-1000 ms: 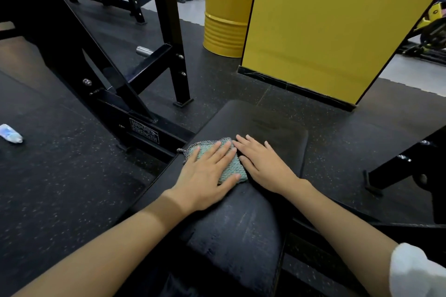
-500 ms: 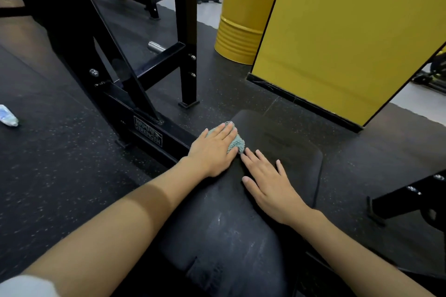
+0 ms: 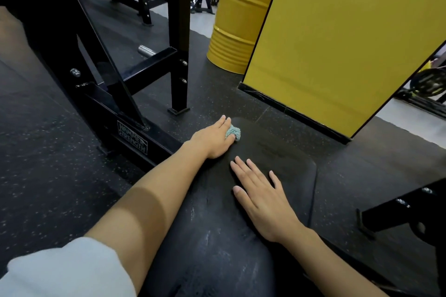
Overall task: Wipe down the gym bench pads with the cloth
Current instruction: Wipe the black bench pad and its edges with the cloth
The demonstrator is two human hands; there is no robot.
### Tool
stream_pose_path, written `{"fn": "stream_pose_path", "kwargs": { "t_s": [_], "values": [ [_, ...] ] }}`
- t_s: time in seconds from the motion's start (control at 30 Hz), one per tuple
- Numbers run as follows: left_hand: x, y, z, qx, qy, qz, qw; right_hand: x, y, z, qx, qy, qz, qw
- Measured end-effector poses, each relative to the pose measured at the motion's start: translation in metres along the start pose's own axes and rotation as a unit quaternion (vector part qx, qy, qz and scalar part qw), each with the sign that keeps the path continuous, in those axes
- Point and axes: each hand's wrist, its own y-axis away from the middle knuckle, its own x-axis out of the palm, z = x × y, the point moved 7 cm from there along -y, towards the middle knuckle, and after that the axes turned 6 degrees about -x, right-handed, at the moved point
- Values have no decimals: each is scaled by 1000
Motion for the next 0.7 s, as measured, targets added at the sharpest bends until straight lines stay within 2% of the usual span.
{"fn": "stream_pose_path", "kwargs": {
  "t_s": [0.2,0.5,0.7],
  "values": [
    [-4,2,5,29,42,30,998,-1,0,-1,6,-4,6,1000],
    [-4,78,48,91,124,37,987,-3,2,-2,12,-15,-5,1000],
    [0,96,57,85,172,48,980,-3,1,0,13,-10,-9,1000]
  ]
}}
